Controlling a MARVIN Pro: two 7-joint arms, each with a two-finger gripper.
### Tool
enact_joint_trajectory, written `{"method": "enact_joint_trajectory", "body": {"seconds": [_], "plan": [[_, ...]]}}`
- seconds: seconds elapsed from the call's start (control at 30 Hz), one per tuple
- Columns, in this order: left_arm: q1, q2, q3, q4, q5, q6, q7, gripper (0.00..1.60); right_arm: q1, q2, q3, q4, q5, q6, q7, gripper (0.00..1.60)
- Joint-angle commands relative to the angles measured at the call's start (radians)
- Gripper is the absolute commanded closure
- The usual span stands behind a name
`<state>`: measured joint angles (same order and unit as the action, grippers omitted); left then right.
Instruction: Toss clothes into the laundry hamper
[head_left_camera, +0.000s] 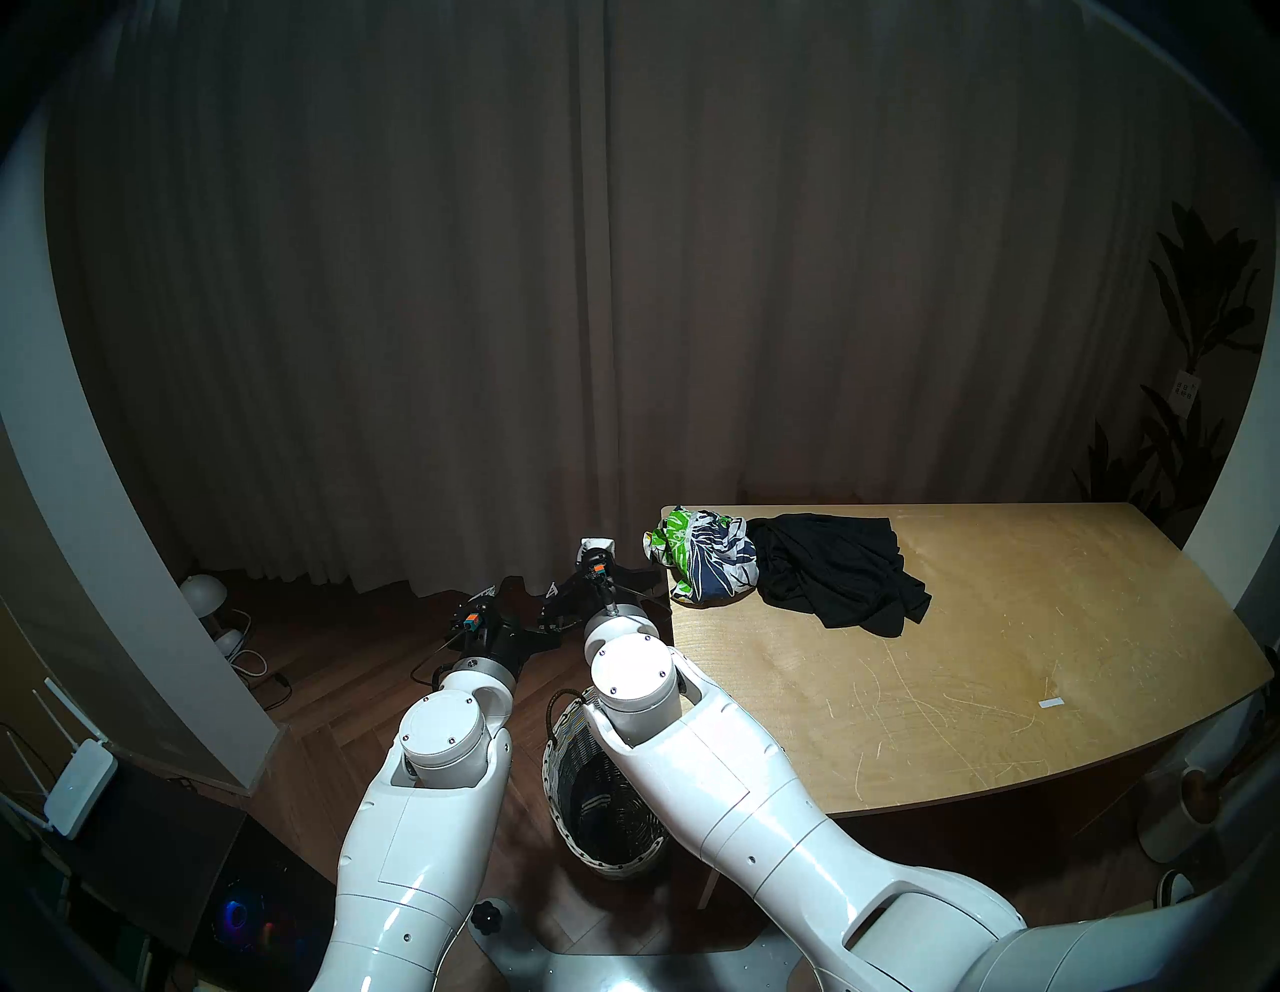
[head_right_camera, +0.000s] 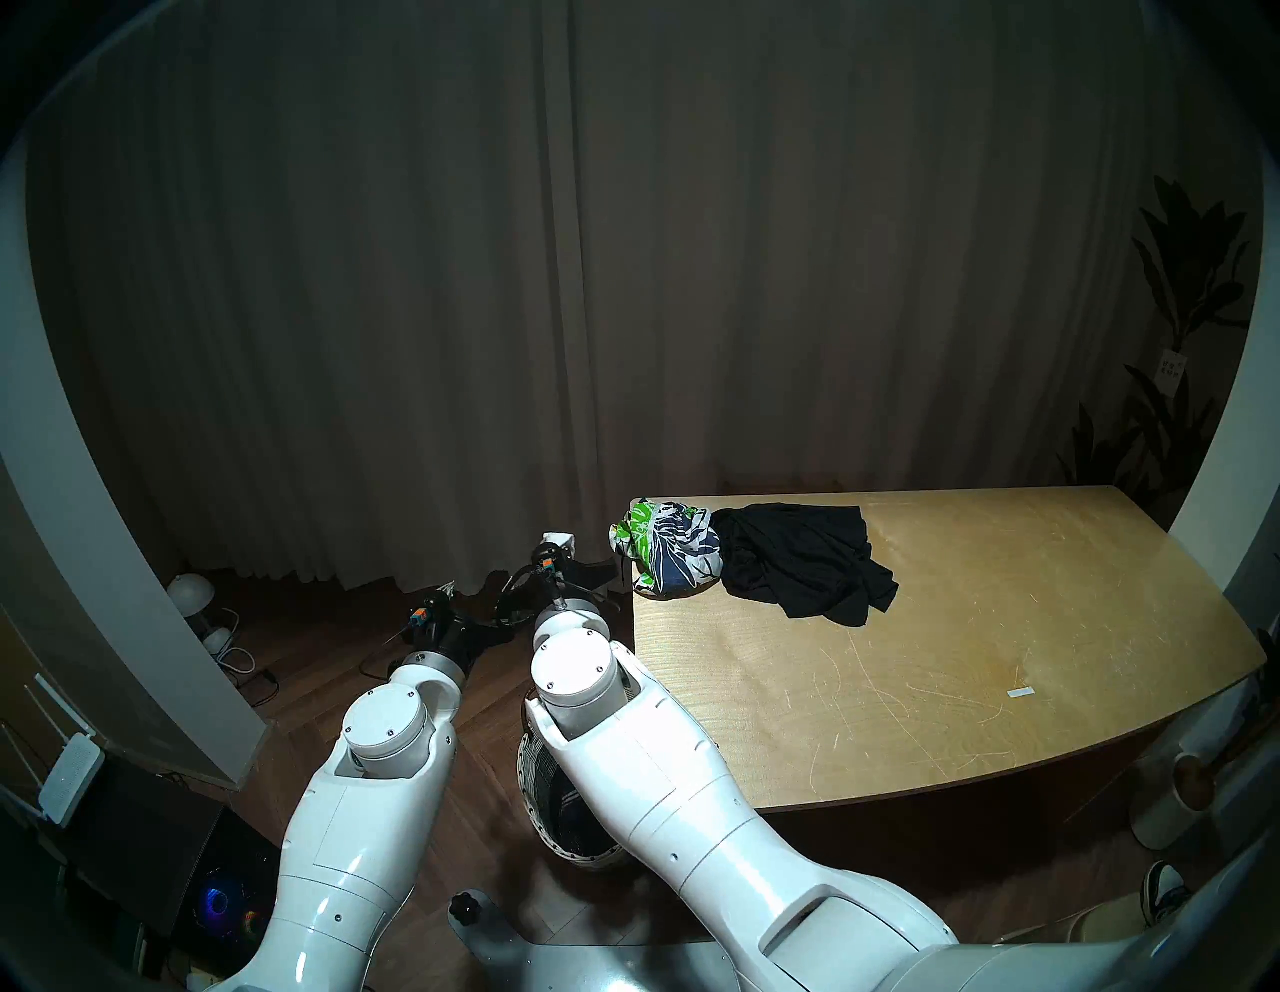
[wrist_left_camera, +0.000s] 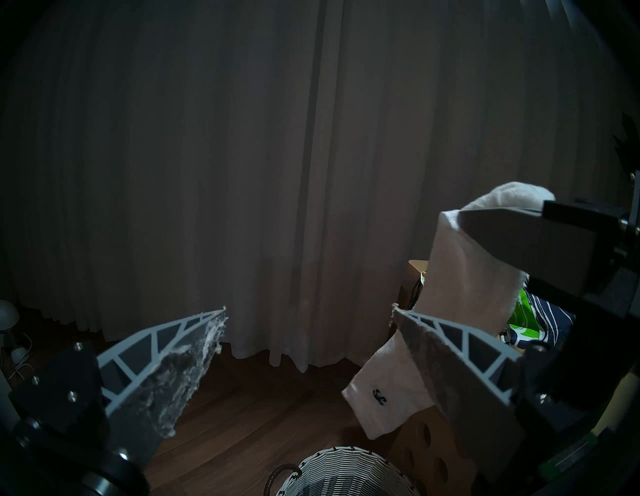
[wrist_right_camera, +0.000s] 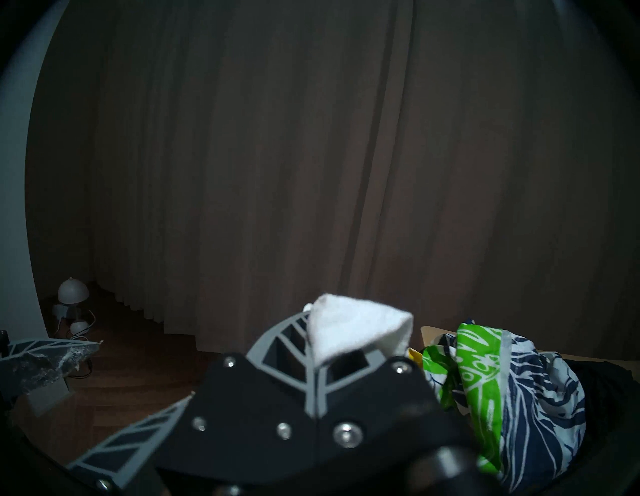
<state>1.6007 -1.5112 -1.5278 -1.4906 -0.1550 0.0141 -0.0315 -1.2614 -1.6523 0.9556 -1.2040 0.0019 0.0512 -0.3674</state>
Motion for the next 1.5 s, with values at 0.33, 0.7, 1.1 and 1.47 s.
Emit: {"method": "enact_joint_trajectory", "body": {"seconds": [0.33, 0.7, 1.1, 1.47], "plan": [[-0.016, -0.003, -0.001, -0.026, -0.001, -0.005, 0.002, 0.00, -0.219, 0.154, -0.050, -0.200, 0.029, 0.001, -0.065, 1.60], [-0.016, -0.004, -0.001, -0.027, -0.001, -0.004, 0.002, 0.00, -0.244, 0.170, -0.049, -0.248, 0.041, 0.025, -0.090, 1.60], [-0.042, 0.061, -0.060, -0.067, 0.042, -0.008, 0.037, 0.09, -0.234, 0.172, -0.059, -0.246, 0.029, 0.020, -0.091, 1.60], [-0.014, 0.051, -0.036, -0.135, 0.028, 0.014, -0.004, 0.00, -0.212, 0.163, -0.065, -0.236, 0.028, 0.021, -0.089, 1.60]]}}
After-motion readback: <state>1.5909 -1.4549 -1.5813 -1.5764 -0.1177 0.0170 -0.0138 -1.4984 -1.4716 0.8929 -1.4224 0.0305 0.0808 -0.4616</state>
